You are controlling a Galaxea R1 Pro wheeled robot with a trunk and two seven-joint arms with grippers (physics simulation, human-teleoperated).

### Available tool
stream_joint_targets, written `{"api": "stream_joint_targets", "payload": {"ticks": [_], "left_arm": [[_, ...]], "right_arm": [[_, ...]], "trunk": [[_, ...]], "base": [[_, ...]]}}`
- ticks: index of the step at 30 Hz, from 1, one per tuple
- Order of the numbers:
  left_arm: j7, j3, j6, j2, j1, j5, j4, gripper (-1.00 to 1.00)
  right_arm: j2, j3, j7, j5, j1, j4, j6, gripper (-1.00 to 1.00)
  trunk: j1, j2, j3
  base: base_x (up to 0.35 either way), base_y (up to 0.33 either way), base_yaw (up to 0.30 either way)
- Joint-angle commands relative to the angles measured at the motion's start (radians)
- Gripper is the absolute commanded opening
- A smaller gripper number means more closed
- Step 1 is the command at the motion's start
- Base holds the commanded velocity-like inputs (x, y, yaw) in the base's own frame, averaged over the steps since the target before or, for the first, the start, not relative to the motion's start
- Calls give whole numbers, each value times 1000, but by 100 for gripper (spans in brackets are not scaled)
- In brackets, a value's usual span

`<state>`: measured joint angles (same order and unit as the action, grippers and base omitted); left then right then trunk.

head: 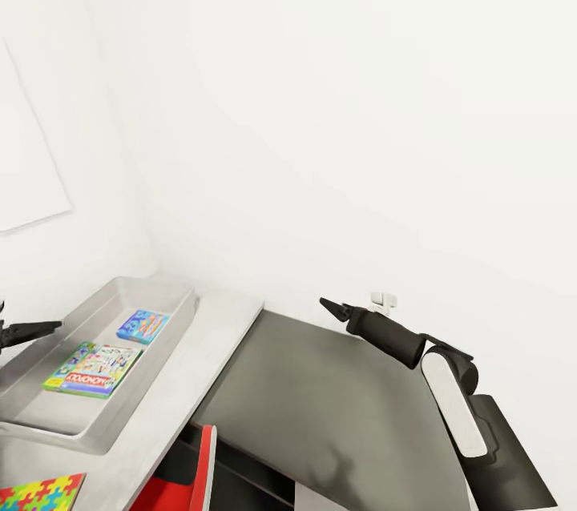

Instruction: Put all the toys in the child's room - the three board games (two on the bed and one on the table), the two jigsaw puzzles on the table, and the tennis ball on the table - inside the toy box on the table in the child's room.

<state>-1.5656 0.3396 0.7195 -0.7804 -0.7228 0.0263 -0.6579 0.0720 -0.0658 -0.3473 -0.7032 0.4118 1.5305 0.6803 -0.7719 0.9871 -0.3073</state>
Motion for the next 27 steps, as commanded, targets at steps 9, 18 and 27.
{"api": "stream_joint_targets", "payload": {"ticks": [9,18,27], "left_arm": [[-5,0,20,88,5,-8,2,100],[-5,-2,104,218,11,2,-155,100],[-5,-4,119,234,14,5,-185,100]], "right_arm": [[-1,0,-2,4,1,1,-5,100],[1,0,-2,5,1,0,-36,100],[3,0,-2,4,1,0,-37,100]], "trunk": [[0,1,13],[0,1,28],[0,1,43]], "base": [[0,0,0],[0,0,0],[0,0,0]]}}
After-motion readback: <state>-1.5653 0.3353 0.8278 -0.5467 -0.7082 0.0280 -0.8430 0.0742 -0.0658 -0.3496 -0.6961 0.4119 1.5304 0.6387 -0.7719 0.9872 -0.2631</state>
